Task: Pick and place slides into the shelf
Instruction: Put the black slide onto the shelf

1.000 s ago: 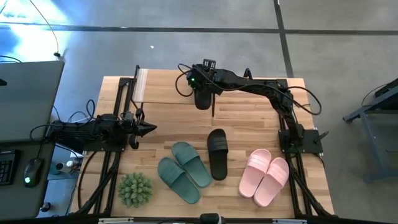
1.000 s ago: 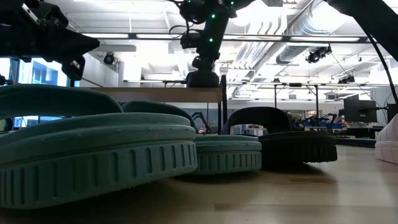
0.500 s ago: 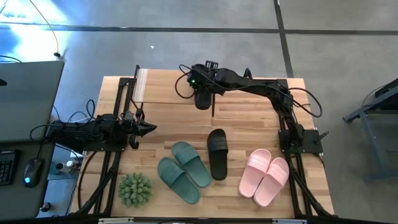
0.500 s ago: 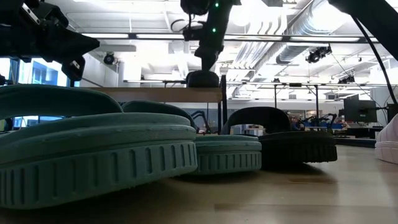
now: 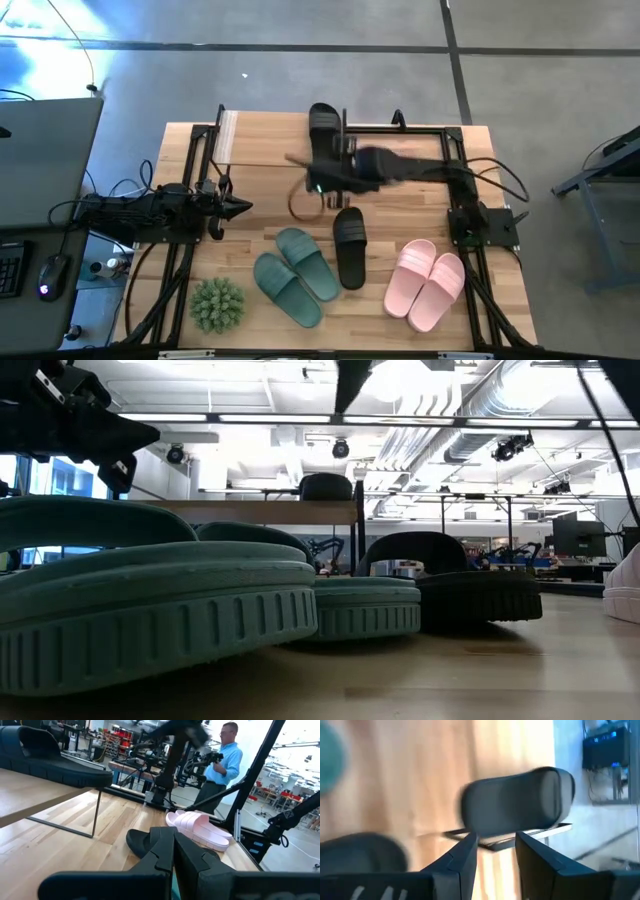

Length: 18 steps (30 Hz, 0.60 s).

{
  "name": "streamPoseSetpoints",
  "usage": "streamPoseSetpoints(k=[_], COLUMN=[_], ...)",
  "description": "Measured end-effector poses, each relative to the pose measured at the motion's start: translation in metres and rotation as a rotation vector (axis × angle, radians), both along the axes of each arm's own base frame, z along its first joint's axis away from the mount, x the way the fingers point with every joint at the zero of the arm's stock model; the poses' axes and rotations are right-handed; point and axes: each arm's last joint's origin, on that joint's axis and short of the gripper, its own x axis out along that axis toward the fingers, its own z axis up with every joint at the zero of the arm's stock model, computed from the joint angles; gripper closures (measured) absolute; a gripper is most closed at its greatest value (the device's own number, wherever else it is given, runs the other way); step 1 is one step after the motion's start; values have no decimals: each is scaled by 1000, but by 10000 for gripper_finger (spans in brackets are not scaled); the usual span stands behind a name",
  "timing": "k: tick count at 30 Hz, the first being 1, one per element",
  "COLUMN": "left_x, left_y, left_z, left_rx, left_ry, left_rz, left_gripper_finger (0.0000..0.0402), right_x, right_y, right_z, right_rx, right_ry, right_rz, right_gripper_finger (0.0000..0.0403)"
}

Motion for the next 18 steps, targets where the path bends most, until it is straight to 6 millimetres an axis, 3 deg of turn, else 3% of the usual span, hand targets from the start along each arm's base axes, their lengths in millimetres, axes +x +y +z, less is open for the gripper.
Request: streamPoseSetpoints(k=[4,10,15,18], left_x=[0,0,0,0], left_y=[0,0,-1,-2], left_z=[0,0,-1,-1], left_rx=[0,0,0,-2], left_ry=[1,2,7,13], left_rz=[-6,-7,-35,-58], left_gripper_finger=[401,401,401,401], right_x=[-19,-35,-36,-33], right_y=[47,109,158,186], right_z=[11,6,-17,-41], right_rx=[50,108,26,-29], right_ry=[-61,-109,-151,-133], right_rz=[9,12,23,51], right_gripper_finger=[277,277,277,277])
